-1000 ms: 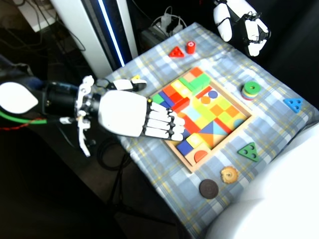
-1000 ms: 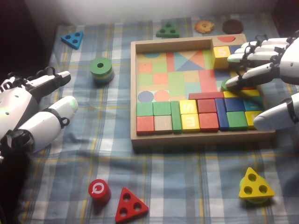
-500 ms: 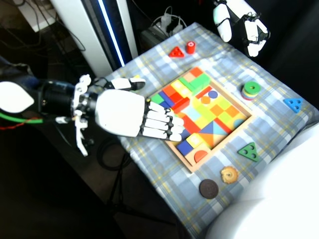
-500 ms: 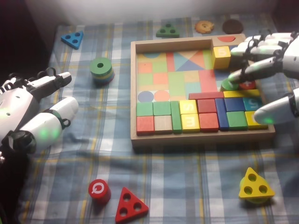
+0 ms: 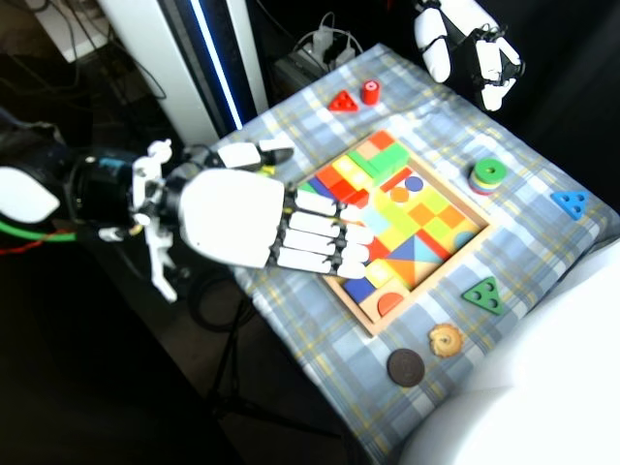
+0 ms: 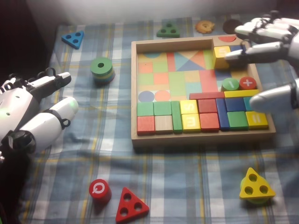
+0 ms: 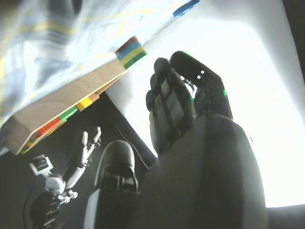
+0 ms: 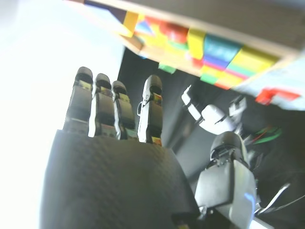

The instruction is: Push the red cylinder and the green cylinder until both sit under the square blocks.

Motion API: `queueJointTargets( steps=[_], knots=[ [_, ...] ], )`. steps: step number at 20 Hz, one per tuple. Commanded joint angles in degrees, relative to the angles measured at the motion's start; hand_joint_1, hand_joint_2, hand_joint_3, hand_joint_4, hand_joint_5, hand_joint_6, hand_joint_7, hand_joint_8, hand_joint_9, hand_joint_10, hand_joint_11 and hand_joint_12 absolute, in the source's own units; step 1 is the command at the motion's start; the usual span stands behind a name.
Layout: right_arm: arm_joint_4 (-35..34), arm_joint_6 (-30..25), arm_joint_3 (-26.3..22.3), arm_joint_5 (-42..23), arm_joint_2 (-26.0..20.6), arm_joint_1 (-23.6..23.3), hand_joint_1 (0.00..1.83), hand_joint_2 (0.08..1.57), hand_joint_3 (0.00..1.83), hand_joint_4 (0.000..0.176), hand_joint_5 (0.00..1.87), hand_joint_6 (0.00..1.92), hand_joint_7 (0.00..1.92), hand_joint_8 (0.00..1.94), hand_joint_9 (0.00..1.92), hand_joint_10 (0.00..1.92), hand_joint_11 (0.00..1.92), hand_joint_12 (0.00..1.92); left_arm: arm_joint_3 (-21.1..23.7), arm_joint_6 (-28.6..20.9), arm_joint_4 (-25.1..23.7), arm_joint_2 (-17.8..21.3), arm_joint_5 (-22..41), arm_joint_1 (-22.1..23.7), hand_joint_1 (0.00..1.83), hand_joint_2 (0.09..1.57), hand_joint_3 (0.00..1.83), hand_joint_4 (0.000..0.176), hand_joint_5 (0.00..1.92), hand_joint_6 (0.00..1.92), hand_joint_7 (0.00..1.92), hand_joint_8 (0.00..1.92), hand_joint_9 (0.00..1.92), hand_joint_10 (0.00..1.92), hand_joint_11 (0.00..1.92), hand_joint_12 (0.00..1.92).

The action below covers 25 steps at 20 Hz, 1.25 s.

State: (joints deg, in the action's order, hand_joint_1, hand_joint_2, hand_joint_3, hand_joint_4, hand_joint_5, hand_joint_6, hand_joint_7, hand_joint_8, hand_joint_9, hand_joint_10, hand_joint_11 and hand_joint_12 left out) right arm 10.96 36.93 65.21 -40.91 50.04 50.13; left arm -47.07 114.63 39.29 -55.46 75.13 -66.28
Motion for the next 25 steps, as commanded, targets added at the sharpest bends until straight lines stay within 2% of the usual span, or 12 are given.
queueJointTargets(
  steps=[1,2,4,6,7,11,13,17,19,20,22,25],
  knots=[
    [-5.5,3.0,-0.7,-10.1,-0.9,0.2,0.0,0.94,0.01,0.107,0.25,0.0,0.03,0.0,0.0,0.0,0.0,0.0,-0.1,-0.2,-3.1,0.6,6.6,1.0,0.0,1.43,0.0,0.002,0.45,0.0,0.48,0.0,0.53,0.01,0.0,1.2],
    [-12.1,8.7,-3.0,-14.4,-1.8,3.6,0.0,0.97,0.02,0.108,0.22,0.0,0.02,0.0,0.0,0.0,0.0,0.0,0.1,-0.2,-3.7,1.3,7.0,1.2,0.01,1.42,0.0,0.034,0.43,0.0,0.48,0.0,0.52,0.0,0.0,1.17],
    [-18.4,9.5,-3.9,-22.5,-1.9,8.7,0.0,1.04,0.02,0.078,0.17,0.0,0.0,0.0,0.0,0.0,0.0,0.0,0.6,-0.2,-4.4,2.3,7.6,1.6,0.04,1.42,0.0,0.013,0.47,0.01,0.5,0.0,0.54,0.01,0.0,1.05],
    [-25.0,8.4,-4.8,-30.6,-2.0,14.9,0.0,1.05,0.01,0.056,0.15,0.0,0.0,0.0,0.0,0.0,0.0,0.0,0.6,-0.2,-4.8,2.7,7.7,2.1,0.02,1.43,0.0,0.015,0.46,0.0,0.49,0.0,0.55,0.01,0.0,1.05],
    [-29.5,8.4,-5.8,-35.8,-2.0,19.4,0.0,1.05,0.01,0.064,0.15,0.0,0.0,0.0,0.0,0.0,0.0,0.0,0.4,-0.2,-4.9,2.8,7.9,2.3,0.0,1.44,0.0,0.033,0.44,0.0,0.48,0.0,0.54,0.0,0.0,1.02],
    [-39.2,9.8,-9.9,-47.8,-1.9,29.4,0.0,1.06,0.01,0.047,0.13,0.0,0.0,0.0,0.0,0.0,0.0,0.0,1.3,-0.2,-5.1,3.2,9.2,2.5,0.14,1.44,0.0,0.03,0.46,0.01,0.48,0.0,0.53,0.0,0.0,0.99],
    [-41.1,10.3,-11.1,-50.7,-1.6,30.8,0.0,1.06,0.0,0.049,0.15,0.01,0.03,0.01,0.0,0.0,0.0,0.0,1.8,-0.2,-5.0,3.1,9.9,2.2,0.14,1.42,0.0,0.019,0.46,0.0,0.48,0.0,0.52,0.0,0.01,0.95],
    [-44.8,14.1,-13.8,-55.5,-0.3,32.1,0.0,1.05,0.0,0.061,0.16,0.01,0.03,0.01,0.0,0.0,0.0,0.0,1.3,-0.2,-3.0,2.5,9.2,1.5,0.01,1.4,0.0,0.035,0.45,0.0,0.48,0.0,0.52,0.01,0.03,0.9],
    [-48.3,16.3,-14.6,-57.1,1.7,33.1,0.0,1.11,0.01,0.046,0.22,0.01,0.08,0.01,0.0,0.0,0.0,0.0,1.0,-0.2,-3.3,2.4,9.1,1.5,0.0,1.42,0.0,0.027,0.44,0.0,0.48,0.0,0.51,0.0,0.04,0.84],
    [-49.4,15.9,-14.7,-58.3,2.3,33.7,0.0,1.12,0.01,0.061,0.23,0.01,0.09,0.0,0.0,0.0,0.0,0.0,1.0,-0.2,-3.6,2.5,9.3,1.6,0.0,1.44,0.01,0.033,0.42,0.0,0.46,0.0,0.49,0.0,0.02,0.81],
    [-51.2,15.5,-15.2,-60.0,3.7,34.3,0.0,1.16,0.01,0.052,0.24,0.0,0.11,0.0,0.0,0.0,0.0,0.0,1.4,-0.2,-4.1,2.7,10.1,1.7,0.04,1.43,0.0,0.052,0.43,0.0,0.48,0.0,0.49,0.0,0.05,0.78],
    [-52.0,15.5,-15.2,-60.0,5.0,34.1,0.0,1.17,0.01,0.064,0.23,0.0,0.12,0.0,0.0,0.0,0.0,0.0,1.0,-0.2,-3.3,1.8,10.4,1.4,0.1,1.4,0.0,0.065,0.45,0.0,0.45,0.0,0.49,0.0,0.0,0.84]
  ],
)
